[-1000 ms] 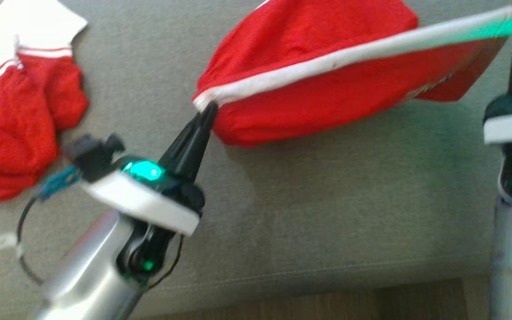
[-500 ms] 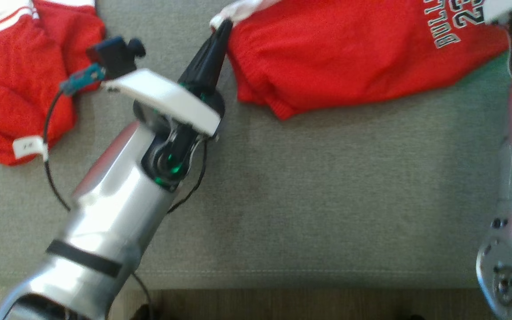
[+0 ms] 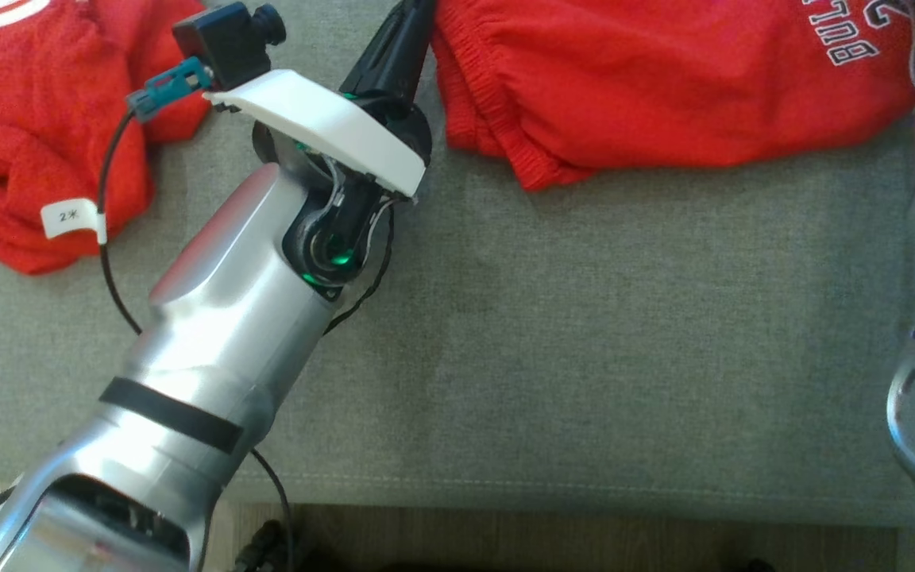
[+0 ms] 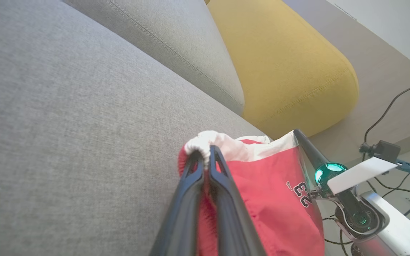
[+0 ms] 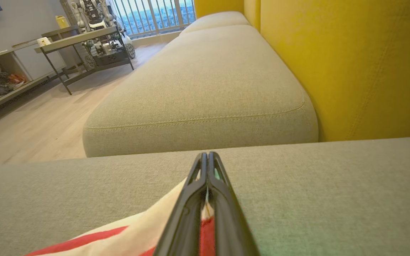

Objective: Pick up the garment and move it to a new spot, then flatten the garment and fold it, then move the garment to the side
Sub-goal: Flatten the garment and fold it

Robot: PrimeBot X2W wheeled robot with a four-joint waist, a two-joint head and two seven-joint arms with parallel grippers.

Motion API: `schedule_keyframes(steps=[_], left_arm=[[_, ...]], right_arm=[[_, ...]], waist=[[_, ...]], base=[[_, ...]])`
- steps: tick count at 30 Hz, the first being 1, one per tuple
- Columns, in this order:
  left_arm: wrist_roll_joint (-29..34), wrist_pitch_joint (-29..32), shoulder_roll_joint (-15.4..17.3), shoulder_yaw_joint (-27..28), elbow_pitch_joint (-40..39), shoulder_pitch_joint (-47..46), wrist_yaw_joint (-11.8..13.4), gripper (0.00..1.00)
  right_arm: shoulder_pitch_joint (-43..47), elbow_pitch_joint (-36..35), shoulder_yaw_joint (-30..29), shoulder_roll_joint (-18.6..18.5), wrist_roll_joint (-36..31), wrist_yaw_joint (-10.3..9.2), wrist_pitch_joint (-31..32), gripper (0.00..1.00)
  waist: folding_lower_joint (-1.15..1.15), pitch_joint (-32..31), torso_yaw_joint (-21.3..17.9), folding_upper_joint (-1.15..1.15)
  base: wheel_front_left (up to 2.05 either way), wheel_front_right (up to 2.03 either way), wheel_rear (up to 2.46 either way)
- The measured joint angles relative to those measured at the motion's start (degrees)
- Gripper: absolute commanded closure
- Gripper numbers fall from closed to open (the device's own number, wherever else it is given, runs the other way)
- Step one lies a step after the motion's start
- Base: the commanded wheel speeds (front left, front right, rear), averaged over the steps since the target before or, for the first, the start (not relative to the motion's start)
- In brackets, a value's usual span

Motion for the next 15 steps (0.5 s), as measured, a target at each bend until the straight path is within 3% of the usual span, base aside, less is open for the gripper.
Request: schedule_keyframes(steps=[9,14,15], left_arm=[[2.18,-0.69,-0.20,0.73,1.40,-0.19,-0.01,1.00],[5.37,-1.08,-0.69,3.82,3.22,0.01,-0.02,1.00],[5.97,-1.08,-0.86,4.42,3.43,0.11,-0.02,0.95]], right_arm=[[-1.51,2.23,-4.78,-0.20,-5.21,0.00,-3.38,1.00],[-1.70,4.53,-5.94,0.00,-6.97,0.00,-3.61,1.00],[-1.75,4.99,-6.05,0.01,-6.99,0.00,-3.63,1.00]], waist=[[0.00,-0.30,-0.18,0.00],[0.00,-0.56,0.04,0.00],[0.00,-0.62,0.21,0.00]], base=[[0.00,0.00,0.00],[0.00,0.00,0.00],[0.00,0.00,0.00]])
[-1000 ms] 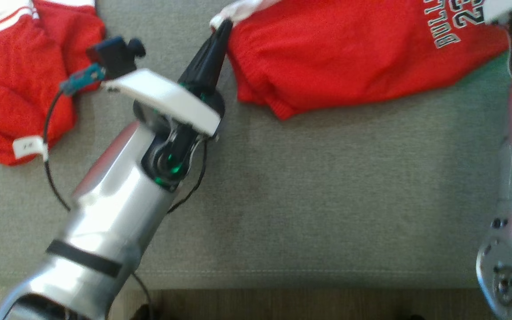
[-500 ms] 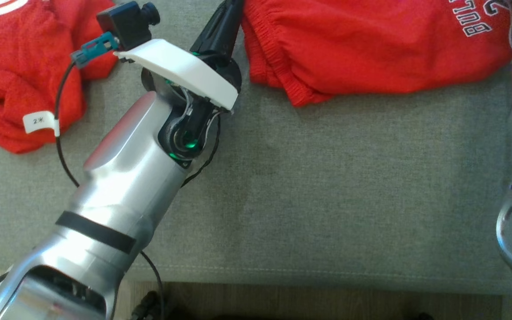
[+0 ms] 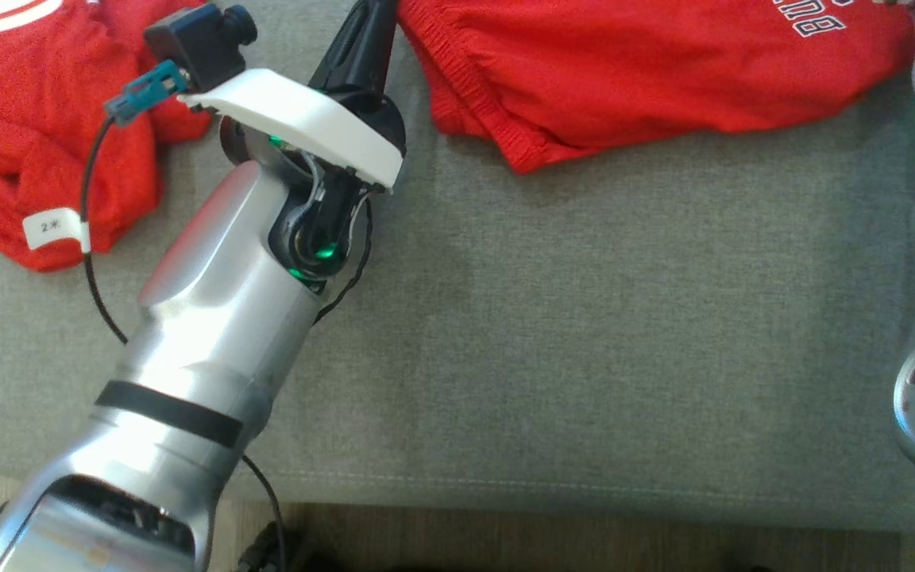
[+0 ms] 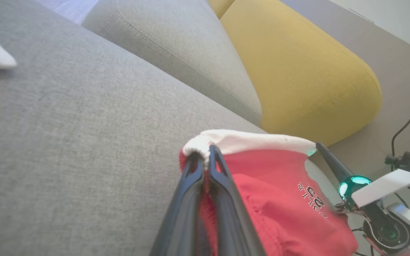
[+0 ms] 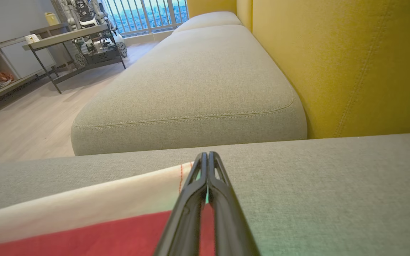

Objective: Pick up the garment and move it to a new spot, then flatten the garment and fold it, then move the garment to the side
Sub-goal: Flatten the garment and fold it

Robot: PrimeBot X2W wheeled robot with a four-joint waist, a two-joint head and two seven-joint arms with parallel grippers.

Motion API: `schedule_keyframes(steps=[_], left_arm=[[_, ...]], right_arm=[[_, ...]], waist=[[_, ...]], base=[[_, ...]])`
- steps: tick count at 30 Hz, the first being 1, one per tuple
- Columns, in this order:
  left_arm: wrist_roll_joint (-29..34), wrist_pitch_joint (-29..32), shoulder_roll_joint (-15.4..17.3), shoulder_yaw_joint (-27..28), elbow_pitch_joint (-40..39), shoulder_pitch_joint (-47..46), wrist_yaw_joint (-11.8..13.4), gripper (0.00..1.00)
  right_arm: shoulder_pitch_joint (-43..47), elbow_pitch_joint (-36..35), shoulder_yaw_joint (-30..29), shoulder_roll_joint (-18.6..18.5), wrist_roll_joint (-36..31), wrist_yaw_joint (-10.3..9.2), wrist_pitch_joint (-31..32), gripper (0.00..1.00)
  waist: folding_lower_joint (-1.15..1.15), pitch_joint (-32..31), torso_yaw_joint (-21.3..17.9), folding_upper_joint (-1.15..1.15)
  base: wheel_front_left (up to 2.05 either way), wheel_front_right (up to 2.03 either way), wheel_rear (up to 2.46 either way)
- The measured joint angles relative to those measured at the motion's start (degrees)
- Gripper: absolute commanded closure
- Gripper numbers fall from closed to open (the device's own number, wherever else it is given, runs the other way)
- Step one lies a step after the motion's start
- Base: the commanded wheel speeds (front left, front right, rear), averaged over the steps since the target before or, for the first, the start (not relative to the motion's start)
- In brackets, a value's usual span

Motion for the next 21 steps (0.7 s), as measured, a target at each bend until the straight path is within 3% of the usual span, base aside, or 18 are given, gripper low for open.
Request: schedule_keyframes(steps=[1,2,4,5,6,7,8,9,10,14,17,21], left_arm=[[0.49,0.00,-0.24,0.62,0.29,0.17,0.00,0.87],[1.02,0.00,-0.48,1.00,0.45,0.37,0.00,0.87],[1.91,-0.01,-0.83,1.33,0.70,0.58,0.00,0.69],[2.24,-0.01,-0.96,1.53,0.74,0.57,0.00,0.48],[2.47,-0.01,-1.19,1.78,0.78,0.55,0.00,0.00],[2.65,-0.02,-1.36,2.03,0.77,0.46,0.00,0.00],[3.01,-0.02,-1.52,2.31,0.78,0.28,0.00,0.00],[3.48,-0.02,-1.58,2.58,0.75,0.21,0.00,0.00],[4.11,-0.02,-1.64,2.87,0.57,0.22,0.00,0.00],[8.61,-0.01,-2.14,4.72,-0.31,0.82,0.02,0.00],[15.38,-0.01,-1.93,8.21,-2.98,3.66,0.23,0.00],[26.39,-0.01,-1.89,12.30,-12.36,11.49,1.47,0.00]], right_arm=[[0.00,0.31,-0.01,0.03,-0.12,0.00,0.00,1.00],[-0.01,0.32,-0.04,0.05,-0.37,0.00,0.00,1.00],[-0.25,0.32,-0.10,0.04,-0.54,0.00,0.00,1.00],[-0.51,0.32,-0.19,0.04,-0.49,0.00,0.00,1.00],[-0.71,0.32,-0.19,0.03,-0.49,0.00,-0.01,1.00],[-0.81,0.31,-0.19,0.01,-0.49,0.00,-0.01,1.00],[-0.82,0.31,-0.19,0.02,-0.49,0.00,-0.01,0.75],[-0.82,0.31,-0.19,0.02,-0.49,0.00,-0.01,0.17],[-0.82,0.30,-0.20,0.01,-0.49,0.00,-0.01,0.00],[-0.81,0.25,-0.15,0.00,-0.49,0.00,-0.01,0.00],[-0.81,3.34,0.16,-0.40,-0.07,0.00,0.40,0.00],[-0.33,9.70,1.05,-2.94,0.14,0.00,7.34,0.00]], waist=[[0.00,-0.08,0.19,0.00],[0.00,-0.15,0.41,0.00],[-0.01,-0.06,0.82,0.00],[0.00,0.10,0.98,0.00],[0.00,0.31,1.14,0.00],[0.00,0.53,1.30,0.00],[0.00,0.74,1.46,0.00],[0.00,0.92,1.59,0.00],[0.00,1.05,1.69,0.00],[0.01,0.68,1.76,0.00],[0.00,-0.35,1.54,0.00],[0.00,-2.21,0.90,0.00]], base=[[0.00,0.00,0.00],[0.00,0.00,0.00],[0.00,0.00,0.00],[0.00,0.00,0.00],[0.00,0.00,0.00],[0.00,0.00,0.00],[0.00,0.00,0.00],[0.00,0.00,0.00],[0.00,0.00,0.00],[0.00,0.00,0.00],[0.00,0.00,0.00],[0.00,0.00,0.00]])
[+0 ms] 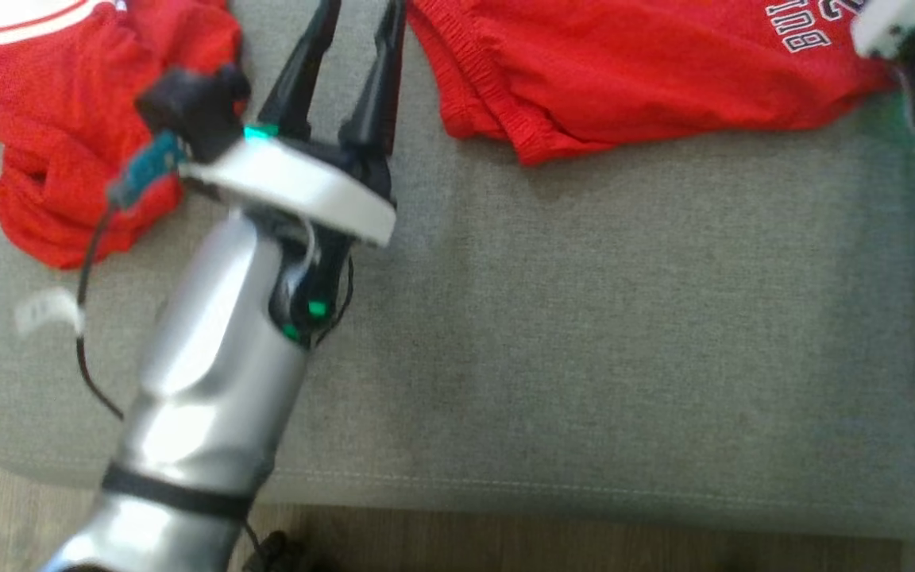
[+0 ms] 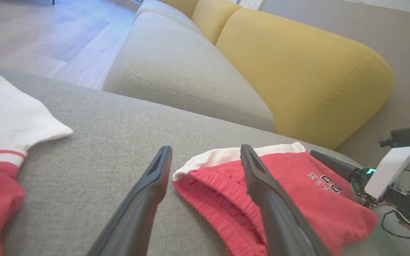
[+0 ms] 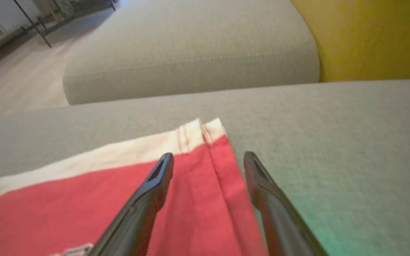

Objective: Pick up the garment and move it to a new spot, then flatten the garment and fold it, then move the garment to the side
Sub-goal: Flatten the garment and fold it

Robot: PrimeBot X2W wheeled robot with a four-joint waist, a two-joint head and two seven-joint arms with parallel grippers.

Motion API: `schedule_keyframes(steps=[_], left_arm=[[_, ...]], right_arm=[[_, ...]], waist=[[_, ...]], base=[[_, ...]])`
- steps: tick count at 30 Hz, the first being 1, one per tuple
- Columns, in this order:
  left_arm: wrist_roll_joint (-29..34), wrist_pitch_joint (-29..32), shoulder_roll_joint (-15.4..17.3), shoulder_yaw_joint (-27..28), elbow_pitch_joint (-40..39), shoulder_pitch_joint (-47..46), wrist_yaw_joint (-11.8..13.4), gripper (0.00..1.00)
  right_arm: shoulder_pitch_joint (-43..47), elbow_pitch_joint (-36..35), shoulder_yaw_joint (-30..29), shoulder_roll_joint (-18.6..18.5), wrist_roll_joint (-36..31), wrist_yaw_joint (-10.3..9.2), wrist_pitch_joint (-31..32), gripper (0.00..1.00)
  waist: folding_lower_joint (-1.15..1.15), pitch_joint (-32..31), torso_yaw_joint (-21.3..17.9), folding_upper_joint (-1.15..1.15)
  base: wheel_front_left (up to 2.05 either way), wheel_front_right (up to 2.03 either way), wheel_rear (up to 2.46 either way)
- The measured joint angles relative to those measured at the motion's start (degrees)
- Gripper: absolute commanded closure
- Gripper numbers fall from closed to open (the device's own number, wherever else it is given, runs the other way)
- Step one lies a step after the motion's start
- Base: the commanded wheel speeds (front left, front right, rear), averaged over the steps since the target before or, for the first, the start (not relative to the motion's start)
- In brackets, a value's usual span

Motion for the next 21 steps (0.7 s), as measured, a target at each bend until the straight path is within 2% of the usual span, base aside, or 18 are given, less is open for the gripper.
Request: schedule_keyframes(steps=[5,10,11,12,13,14,15,16,21], left_arm=[[7.43,0.00,-0.05,1.54,-9.09,8.86,0.67,0.00],[9.81,0.00,-0.07,1.57,-14.47,15.68,1.11,0.00],[9.88,0.00,-0.07,1.58,-15.32,16.51,1.18,0.00],[9.90,0.00,-0.07,1.59,-16.14,17.17,1.18,0.00],[10.13,0.00,-0.07,1.56,-16.72,17.59,1.18,0.00],[10.18,0.00,-0.07,1.49,-17.19,17.96,1.21,0.00],[10.18,0.00,-0.05,1.44,-17.73,18.33,1.46,0.00],[10.18,0.00,-0.05,1.34,-18.15,18.62,1.62,0.00],[10.18,0.00,-0.05,0.96,-19.11,20.07,2.19,0.00]], right_arm=[[1.10,2.56,-0.65,-3.11,-0.73,0.00,4.61,0.00],[1.58,3.88,-2.16,-3.90,-0.81,0.00,8.55,0.00],[1.58,3.97,-2.32,-4.07,-0.82,0.00,8.83,0.07],[1.58,4.07,-2.56,-4.19,-0.89,0.00,9.43,0.33],[1.58,4.14,-2.90,-4.24,-0.88,0.00,10.01,0.53],[1.58,4.26,-3.18,-4.23,-0.88,0.00,10.60,0.66],[1.58,4.45,-3.31,-4.17,-0.88,0.00,11.14,0.89],[1.59,4.60,-3.32,-4.15,-0.89,0.01,11.57,1.00],[2.76,5.06,-4.01,-4.11,-0.89,0.01,12.34,1.00]], waist=[[-0.01,-1.64,0.59,0.00],[-0.01,-2.73,2.06,0.00],[-0.01,-2.87,2.37,0.00],[-0.01,-3.00,2.68,0.00],[-0.01,-3.12,2.95,0.00],[-0.01,-3.28,3.18,0.00],[-0.01,-3.46,3.36,0.00],[-0.01,-3.65,3.52,0.00],[-0.01,-5.12,3.55,0.00]], base=[[0.00,0.00,0.00],[0.00,0.00,0.00],[0.00,0.00,0.00],[0.00,0.00,0.00],[0.00,0.00,0.00],[0.00,0.00,0.00],[0.00,0.00,0.00],[0.00,0.00,0.00],[0.00,0.00,0.00]])
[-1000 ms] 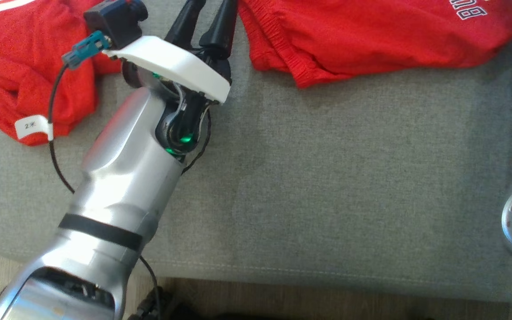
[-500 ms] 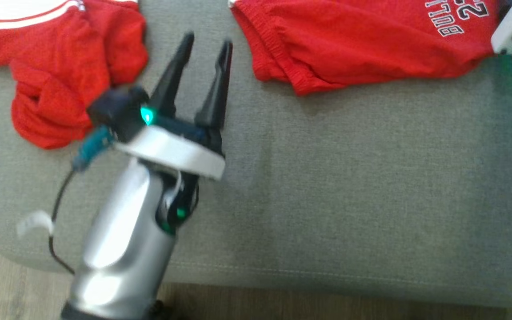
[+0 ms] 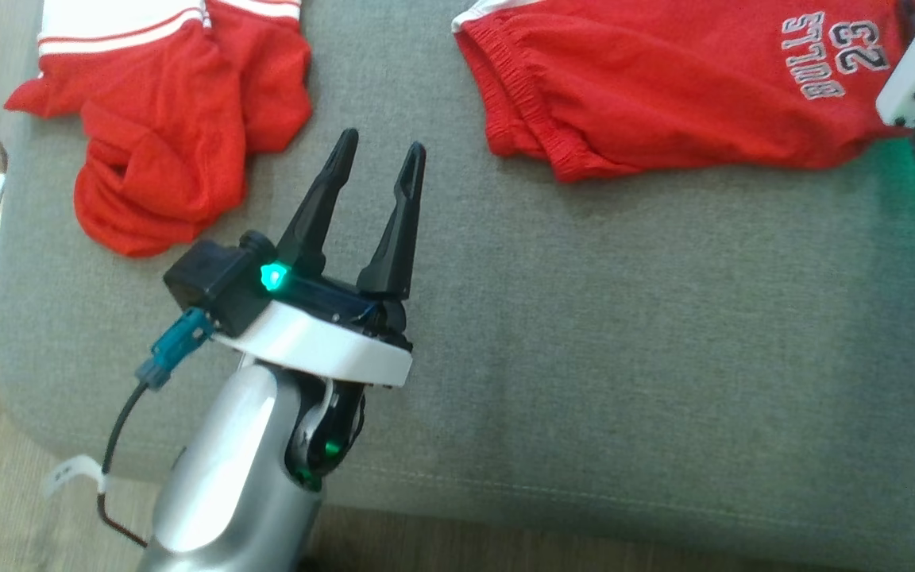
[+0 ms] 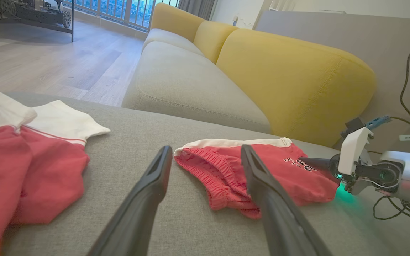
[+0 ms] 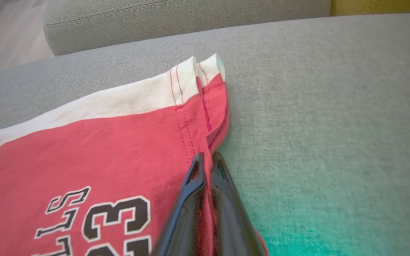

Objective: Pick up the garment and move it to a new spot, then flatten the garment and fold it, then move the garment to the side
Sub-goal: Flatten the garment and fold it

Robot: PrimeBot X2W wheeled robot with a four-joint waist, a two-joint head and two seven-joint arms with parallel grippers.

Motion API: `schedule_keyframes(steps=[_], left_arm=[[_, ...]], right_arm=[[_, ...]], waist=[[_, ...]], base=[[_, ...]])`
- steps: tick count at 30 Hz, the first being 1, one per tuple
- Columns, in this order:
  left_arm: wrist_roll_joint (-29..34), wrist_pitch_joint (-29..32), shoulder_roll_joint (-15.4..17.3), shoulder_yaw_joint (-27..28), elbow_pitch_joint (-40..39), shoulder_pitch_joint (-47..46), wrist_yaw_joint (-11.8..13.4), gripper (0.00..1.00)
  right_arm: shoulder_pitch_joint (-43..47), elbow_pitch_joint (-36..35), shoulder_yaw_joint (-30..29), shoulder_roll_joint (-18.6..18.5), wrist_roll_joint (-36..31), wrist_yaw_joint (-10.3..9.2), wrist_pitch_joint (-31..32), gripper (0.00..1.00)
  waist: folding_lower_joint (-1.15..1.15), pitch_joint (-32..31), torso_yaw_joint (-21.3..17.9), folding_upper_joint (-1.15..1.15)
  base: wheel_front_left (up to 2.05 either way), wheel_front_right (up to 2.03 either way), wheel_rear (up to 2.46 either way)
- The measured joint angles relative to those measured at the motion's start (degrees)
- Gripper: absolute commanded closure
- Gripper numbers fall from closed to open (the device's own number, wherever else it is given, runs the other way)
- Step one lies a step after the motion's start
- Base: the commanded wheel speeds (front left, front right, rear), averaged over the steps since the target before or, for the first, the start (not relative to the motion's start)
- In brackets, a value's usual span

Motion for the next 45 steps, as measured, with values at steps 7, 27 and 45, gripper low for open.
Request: schedule_keyframes(steps=[7,27,45], left_arm=[[0.68,0.00,0.04,1.52,-1.07,3.59,0.59,0.00],[1.10,0.00,0.18,2.57,-2.34,9.01,0.42,0.00],[1.08,0.01,0.37,-0.64,-2.26,11.11,0.93,0.00]], right_arm=[[3.26,-0.08,-0.74,-0.22,-1.00,0.00,-0.21,1.00],[3.48,-6.69,0.93,3.27,-6.06,0.00,-0.05,1.00],[0.25,3.11,20.70,8.71,18.49,0.00,-4.79,1.00]], waist=[[0.00,-3.09,-2.80,0.00],[0.00,-9.17,-9.01,0.00],[0.00,-11.68,-2.59,0.00]], base=[[0.00,0.00,0.00],[0.00,0.00,0.00],[0.00,0.00,0.00]])
